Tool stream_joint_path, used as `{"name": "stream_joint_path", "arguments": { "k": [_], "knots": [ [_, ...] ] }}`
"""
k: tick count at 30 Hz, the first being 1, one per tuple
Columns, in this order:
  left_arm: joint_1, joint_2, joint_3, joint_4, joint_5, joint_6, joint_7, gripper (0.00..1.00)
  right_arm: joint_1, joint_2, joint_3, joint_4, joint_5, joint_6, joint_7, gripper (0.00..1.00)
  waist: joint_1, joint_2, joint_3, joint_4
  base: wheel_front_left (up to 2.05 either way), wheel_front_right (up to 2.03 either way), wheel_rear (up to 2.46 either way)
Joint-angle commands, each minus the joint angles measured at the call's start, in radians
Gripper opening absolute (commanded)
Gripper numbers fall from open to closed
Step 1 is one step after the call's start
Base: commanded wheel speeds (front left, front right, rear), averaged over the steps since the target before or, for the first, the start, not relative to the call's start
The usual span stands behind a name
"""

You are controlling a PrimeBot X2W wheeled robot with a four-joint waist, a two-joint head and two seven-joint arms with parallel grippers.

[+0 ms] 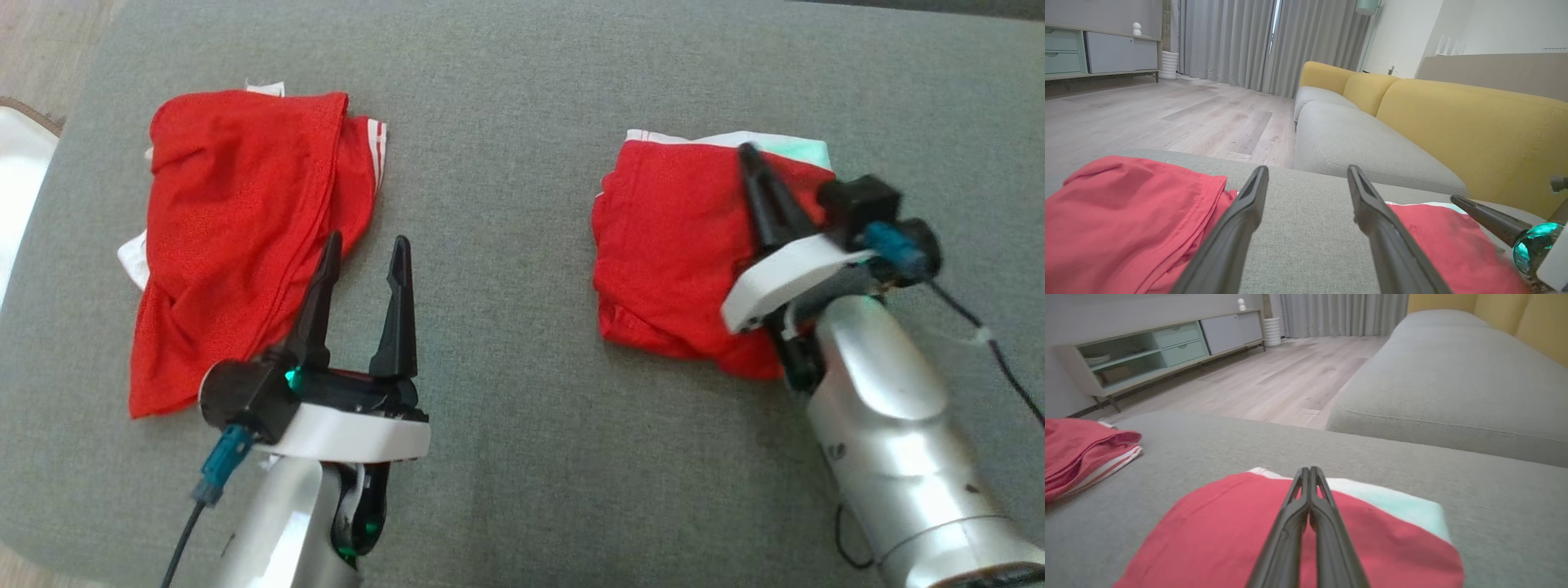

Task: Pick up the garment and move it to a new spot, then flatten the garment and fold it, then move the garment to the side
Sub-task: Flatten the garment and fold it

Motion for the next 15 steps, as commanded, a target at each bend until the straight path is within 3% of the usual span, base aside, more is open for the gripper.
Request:
{"name": "stream_joint_path", "arguments": {
  "k": [1, 9, 15],
  "knots": [
    [-0.020, 0.006, 0.025, -0.033, -0.004, 0.003, -0.005, 1.00, -0.007, 0.013, 0.052, -0.017, 0.010, 0.007, -0.011, 0.00, 0.0000, 0.0000, -0.002, 0.001, 0.00, 0.00, 0.00],
    [-0.014, 0.006, 0.024, -0.029, -0.006, 0.004, -0.005, 1.00, 0.026, 0.013, 0.268, 0.123, 0.089, 0.007, 0.072, 0.00, 0.0000, 0.0000, -0.019, 0.017, 0.00, 0.00, 0.00],
    [-0.003, 0.006, 0.045, -0.025, 0.000, 0.007, -0.005, 1.00, 0.019, 0.013, 0.285, 0.137, 0.141, 0.007, 0.031, 0.00, 0.0000, 0.0000, -0.041, -0.001, 0.00, 0.00, 0.00]
  ]
}}
